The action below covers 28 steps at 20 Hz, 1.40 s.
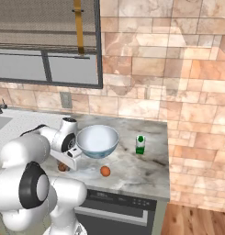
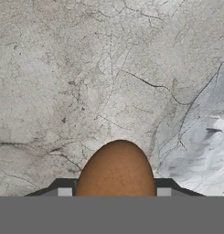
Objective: Gather the eggs and milk located in the vicinity of the sink area and place them right next to the bowl.
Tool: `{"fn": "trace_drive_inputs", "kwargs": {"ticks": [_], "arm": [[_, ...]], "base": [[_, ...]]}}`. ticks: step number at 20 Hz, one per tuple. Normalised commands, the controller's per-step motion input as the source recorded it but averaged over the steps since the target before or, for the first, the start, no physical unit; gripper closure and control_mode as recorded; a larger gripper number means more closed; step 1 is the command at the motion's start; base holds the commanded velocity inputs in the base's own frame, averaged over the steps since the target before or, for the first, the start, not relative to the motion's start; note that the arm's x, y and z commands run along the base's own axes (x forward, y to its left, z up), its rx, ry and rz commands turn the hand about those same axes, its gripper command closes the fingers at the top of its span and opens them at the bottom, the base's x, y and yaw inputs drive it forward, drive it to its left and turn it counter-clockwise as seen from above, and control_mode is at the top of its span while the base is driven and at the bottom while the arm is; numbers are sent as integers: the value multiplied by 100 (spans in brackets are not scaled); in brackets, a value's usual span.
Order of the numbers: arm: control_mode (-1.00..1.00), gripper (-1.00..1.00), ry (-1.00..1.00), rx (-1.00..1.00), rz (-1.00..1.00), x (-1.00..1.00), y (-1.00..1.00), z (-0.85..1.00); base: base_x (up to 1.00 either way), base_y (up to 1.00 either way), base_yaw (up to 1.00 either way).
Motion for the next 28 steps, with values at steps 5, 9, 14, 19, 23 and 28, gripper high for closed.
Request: {"fn": "trace_drive_inputs", "kwargs": {"ticks": [5,9,14,19,23,28], "arm": [[-100,100,0,0,-12,10,0,0],[-100,100,1,-2,-11,19,1,14],[-100,100,0,-6,-8,29,14,34],[-100,100,1,-23,-8,28,24,18],[-100,100,2,-28,-12,28,21,2],[-100,100,0,-8,-18,36,-2,0]], "base": [[0,0,0],[0,0,0],[0,0,0],[0,0,0],[0,0,0],[0,0,0]]}}
